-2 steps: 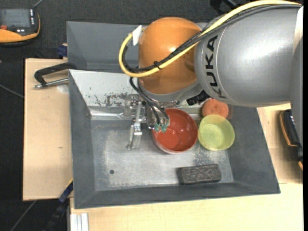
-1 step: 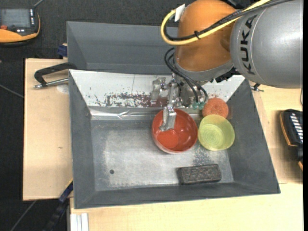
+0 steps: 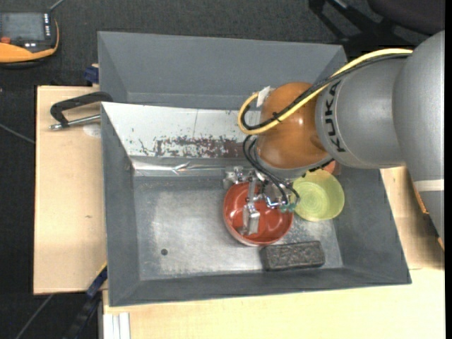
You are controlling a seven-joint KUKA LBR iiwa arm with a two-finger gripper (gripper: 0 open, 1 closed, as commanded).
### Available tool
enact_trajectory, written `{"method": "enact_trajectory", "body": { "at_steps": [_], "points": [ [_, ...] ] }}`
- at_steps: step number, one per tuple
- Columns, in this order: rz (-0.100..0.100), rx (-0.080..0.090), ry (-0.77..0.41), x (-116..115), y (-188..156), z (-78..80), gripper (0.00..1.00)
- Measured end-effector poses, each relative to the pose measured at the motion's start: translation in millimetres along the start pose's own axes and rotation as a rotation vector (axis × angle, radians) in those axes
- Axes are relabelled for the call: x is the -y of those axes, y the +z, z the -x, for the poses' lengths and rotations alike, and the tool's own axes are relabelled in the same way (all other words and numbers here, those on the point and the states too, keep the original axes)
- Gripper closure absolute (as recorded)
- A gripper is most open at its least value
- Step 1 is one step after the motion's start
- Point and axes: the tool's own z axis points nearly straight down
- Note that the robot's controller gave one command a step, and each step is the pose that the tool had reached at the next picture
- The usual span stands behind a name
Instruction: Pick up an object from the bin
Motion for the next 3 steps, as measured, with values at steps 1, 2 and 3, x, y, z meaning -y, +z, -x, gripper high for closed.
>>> {"method": "enact_trajectory", "body": {
  "at_steps": [1, 2, 3],
  "points": [
    [0.0, 0.011, 0.0, 0, -6, 3.4, 1.0],
    [-0.001, 0.024, 0.02, 9, -115, 0.3, 1.0],
    [0.001, 0.039, -0.028, -51, -219, -0.3, 1.0]
  ]
}}
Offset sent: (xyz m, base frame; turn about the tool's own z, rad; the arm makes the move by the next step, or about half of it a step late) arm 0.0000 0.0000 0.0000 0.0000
